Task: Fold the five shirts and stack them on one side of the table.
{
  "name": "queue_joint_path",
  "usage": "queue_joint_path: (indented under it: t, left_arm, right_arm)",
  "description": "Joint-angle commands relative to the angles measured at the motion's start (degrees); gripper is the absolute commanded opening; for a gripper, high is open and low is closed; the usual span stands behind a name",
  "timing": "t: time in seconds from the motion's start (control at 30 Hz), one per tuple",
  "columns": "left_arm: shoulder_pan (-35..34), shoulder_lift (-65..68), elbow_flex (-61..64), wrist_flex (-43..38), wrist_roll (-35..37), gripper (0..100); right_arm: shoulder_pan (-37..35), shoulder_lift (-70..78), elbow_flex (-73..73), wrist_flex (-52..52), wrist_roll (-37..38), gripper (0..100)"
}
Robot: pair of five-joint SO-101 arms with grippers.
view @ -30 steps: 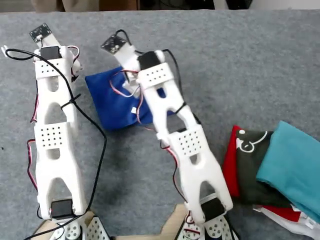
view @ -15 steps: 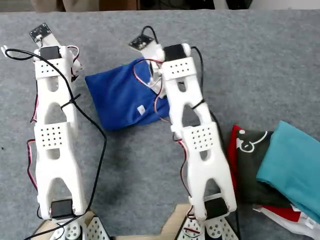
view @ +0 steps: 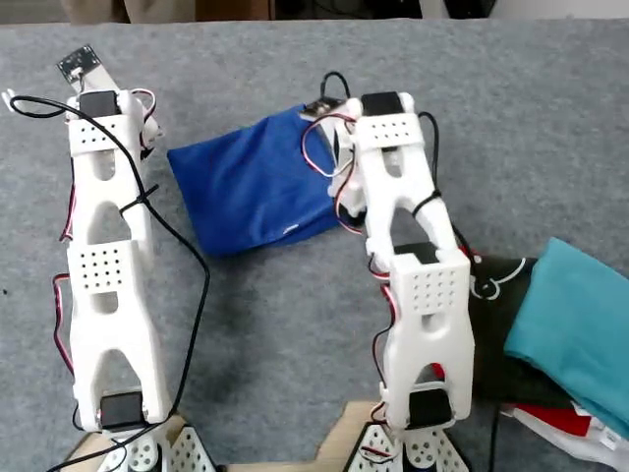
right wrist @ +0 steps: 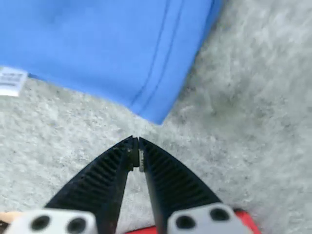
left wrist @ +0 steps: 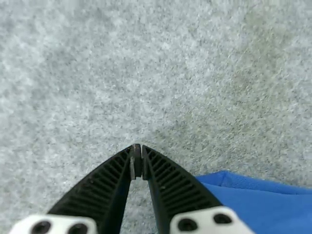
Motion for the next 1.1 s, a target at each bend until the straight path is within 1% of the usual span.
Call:
queue_joint_path:
  t: [0.0, 0.13, 0.3, 0.43, 0.8, 0.93, 1.07]
  left_arm:
    - [0.7, -0.66, -0.7, -0.79, 0.0, 2]
    - [0.7, -0.66, -0.62, -0.7, 0.0, 2]
    - [0.7, -0.66, -0.53, -0.62, 0.0, 2]
    - [0.7, -0.57, -0.53, -0.62, 0.0, 2]
    - [0.7, -0.57, -0.53, -0.62, -0.09, 2]
    - [0.7, -0.57, -0.62, -0.62, -0.09, 2]
    - [0.7, -0.84, -0.97, -0.62, -0.09, 2]
  right_arm:
    - [2.24, -5.14, 0.57, -0.35, 0.35, 0.5]
    - [2.42, -7.52, -3.12, 1.23, 0.0, 0.5]
    - [-2.33, -8.57, -7.52, -0.09, 0.26, 0.5]
    - [-3.21, -4.44, -7.87, -3.78, -0.09, 0.5]
    - [-3.03, 10.68, -8.84, -2.2, 0.44, 0.5]
    - [-2.95, 11.03, -14.99, 1.14, 0.35, 0.5]
    - [-2.95, 6.99, -22.64, 2.46, 0.26, 0.5]
